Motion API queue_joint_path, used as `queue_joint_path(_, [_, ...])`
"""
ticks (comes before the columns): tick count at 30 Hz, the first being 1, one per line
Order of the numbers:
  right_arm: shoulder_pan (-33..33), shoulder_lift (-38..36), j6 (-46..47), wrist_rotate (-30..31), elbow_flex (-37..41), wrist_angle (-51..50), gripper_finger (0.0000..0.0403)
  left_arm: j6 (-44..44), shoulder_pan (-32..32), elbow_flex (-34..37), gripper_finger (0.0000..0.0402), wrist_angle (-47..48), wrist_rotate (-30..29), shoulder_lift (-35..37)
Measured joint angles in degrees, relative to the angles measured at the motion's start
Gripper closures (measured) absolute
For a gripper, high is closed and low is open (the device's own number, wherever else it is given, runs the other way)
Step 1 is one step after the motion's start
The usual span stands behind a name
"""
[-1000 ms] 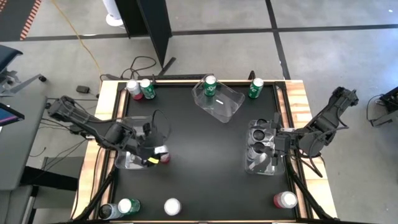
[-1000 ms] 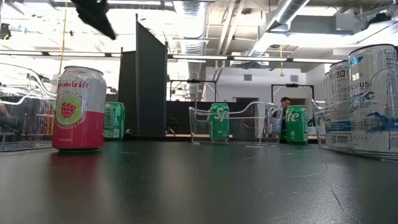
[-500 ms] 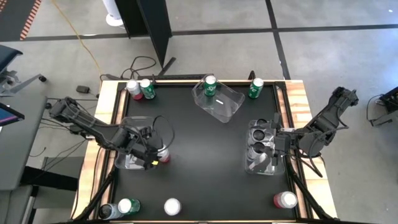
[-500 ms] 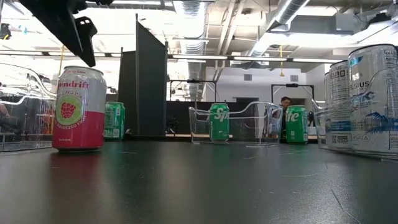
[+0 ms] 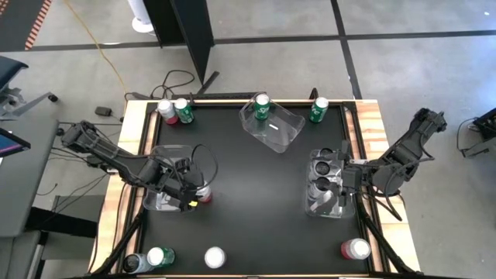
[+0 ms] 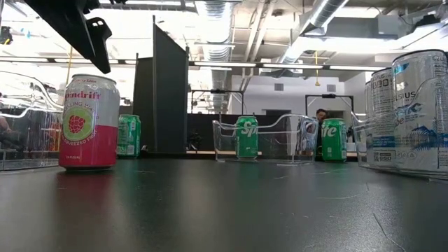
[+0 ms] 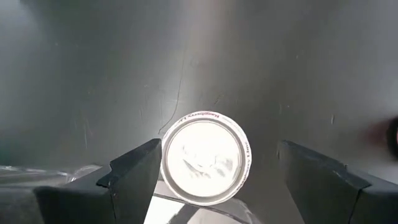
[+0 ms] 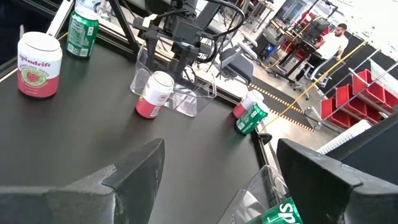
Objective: Sort soda cans
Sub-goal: Put the middle left pink white soda can into the left transparent bin
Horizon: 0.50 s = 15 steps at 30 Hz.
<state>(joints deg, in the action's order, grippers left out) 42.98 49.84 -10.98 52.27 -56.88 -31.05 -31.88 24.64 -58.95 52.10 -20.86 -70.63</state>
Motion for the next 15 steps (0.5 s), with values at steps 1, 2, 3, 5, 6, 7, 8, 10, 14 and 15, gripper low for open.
queue_joint_path(1, [0.00, 0.02, 0.00, 0.00, 0.00, 0.00, 0.0074, 0.17, 0.00, 0.01, 0.0088, -0.03, -0.01, 0.00])
queue_joint_path(2, [0.00, 0.02, 0.00, 0.01, 0.00, 0.00, 0.0074, 0.17, 0.01, 0.01, 0.0088, -0.03, -0.02, 0.00])
queue_joint_path(3, [0.00, 0.02, 0.00, 0.02, 0.00, 0.02, 0.0074, 0.17, 0.02, 0.00, 0.0088, -0.05, -0.02, 0.00])
queue_joint_path(5, [-0.01, 0.00, 0.00, 0.02, 0.00, 0.00, 0.0074, 0.17, 0.02, 0.01, 0.0088, -0.07, -0.02, 0.00])
queue_joint_path(6, [0.00, 0.01, 0.00, 0.02, 0.00, 0.00, 0.0074, 0.17, 0.00, -0.01, 0.0088, -0.10, -0.12, 0.00])
queue_joint_path(7, [0.00, 0.01, 0.00, 0.02, 0.00, 0.02, 0.0074, 0.13, 0.01, 0.01, 0.0088, -0.13, -0.29, 0.00])
queue_joint_path(8, [0.00, 0.00, -0.01, 0.02, 0.00, 0.01, 0.0074, 0.13, 0.00, 0.01, 0.0088, -0.15, -0.36, 0.00])
queue_joint_path(10, [0.00, 0.00, 0.00, 0.02, 0.00, 0.00, 0.0074, 0.61, 0.01, 0.01, 0.0088, -0.53, -0.88, 0.00])
queue_joint_path(14, [-0.01, 0.01, 0.00, 0.02, 0.00, 0.02, 0.0074, 4.98, 0.06, 0.01, 0.0088, -5.35, -7.38, 0.00])
queue_joint_path(15, [0.00, 0.00, -0.01, 0.02, 0.00, 0.00, 0.0074, 6.02, 0.07, 0.01, 0.0088, -6.55, -8.50, 0.01])
